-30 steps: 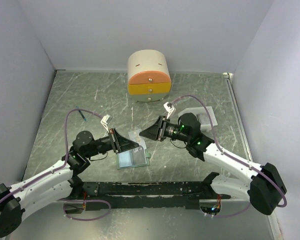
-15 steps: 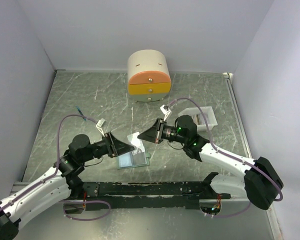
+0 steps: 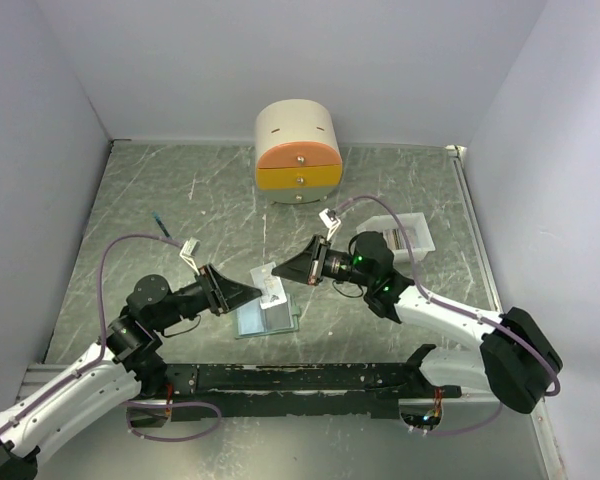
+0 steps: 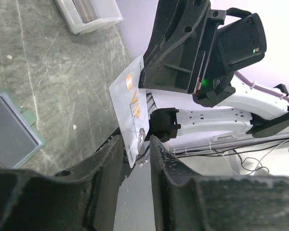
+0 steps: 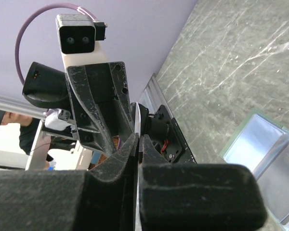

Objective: Put the credit cards into the card holder
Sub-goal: Pick up the credit card from the storage box.

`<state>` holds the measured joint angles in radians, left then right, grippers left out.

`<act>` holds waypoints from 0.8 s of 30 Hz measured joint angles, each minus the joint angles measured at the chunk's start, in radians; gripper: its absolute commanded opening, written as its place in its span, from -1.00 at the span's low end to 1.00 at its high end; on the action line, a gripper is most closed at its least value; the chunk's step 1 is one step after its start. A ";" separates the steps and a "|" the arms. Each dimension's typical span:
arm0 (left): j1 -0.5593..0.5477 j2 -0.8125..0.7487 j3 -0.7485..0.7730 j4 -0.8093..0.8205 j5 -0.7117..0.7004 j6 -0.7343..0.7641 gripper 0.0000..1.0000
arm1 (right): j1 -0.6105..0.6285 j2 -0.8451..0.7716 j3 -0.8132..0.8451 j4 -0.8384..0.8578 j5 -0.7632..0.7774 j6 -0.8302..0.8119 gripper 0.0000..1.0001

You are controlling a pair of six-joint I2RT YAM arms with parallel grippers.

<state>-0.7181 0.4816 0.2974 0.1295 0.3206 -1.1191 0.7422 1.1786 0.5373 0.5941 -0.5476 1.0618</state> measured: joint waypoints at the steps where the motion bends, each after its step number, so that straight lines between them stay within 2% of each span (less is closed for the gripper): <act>1: 0.000 0.000 -0.002 0.000 0.000 0.000 -0.43 | 0.001 0.004 -0.004 0.008 0.000 0.006 -1.00; 5: 0.000 0.001 -0.011 -0.002 -0.005 0.000 -0.84 | 0.006 0.014 -0.012 0.035 0.002 0.023 -0.98; 6: 0.000 0.000 -0.013 -0.004 -0.006 0.001 -0.86 | 0.007 0.014 -0.014 0.038 0.003 0.023 -0.95; 8: 0.000 -0.003 -0.013 -0.008 -0.011 0.000 -0.86 | 0.008 0.014 -0.018 0.035 0.010 0.022 -0.83; 11: 0.000 -0.013 -0.013 -0.013 -0.014 0.000 -0.87 | 0.010 0.015 -0.018 0.018 0.017 0.015 -0.44; 14: 0.000 -0.027 -0.013 -0.025 -0.029 0.001 -0.86 | 0.016 0.015 -0.016 -0.034 0.023 -0.010 -0.16; 16: 0.000 -0.034 -0.008 -0.057 -0.045 0.004 -0.87 | 0.018 0.009 -0.012 -0.100 0.051 -0.040 -0.08; 24: 0.000 0.048 0.067 -0.287 -0.111 0.050 -0.86 | 0.019 -0.037 0.059 -0.406 0.243 -0.192 -0.04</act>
<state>-0.7181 0.5293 0.3641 -0.1577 0.2096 -1.0695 0.7612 1.1412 0.5964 0.1886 -0.3046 0.8700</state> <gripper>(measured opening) 0.075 0.479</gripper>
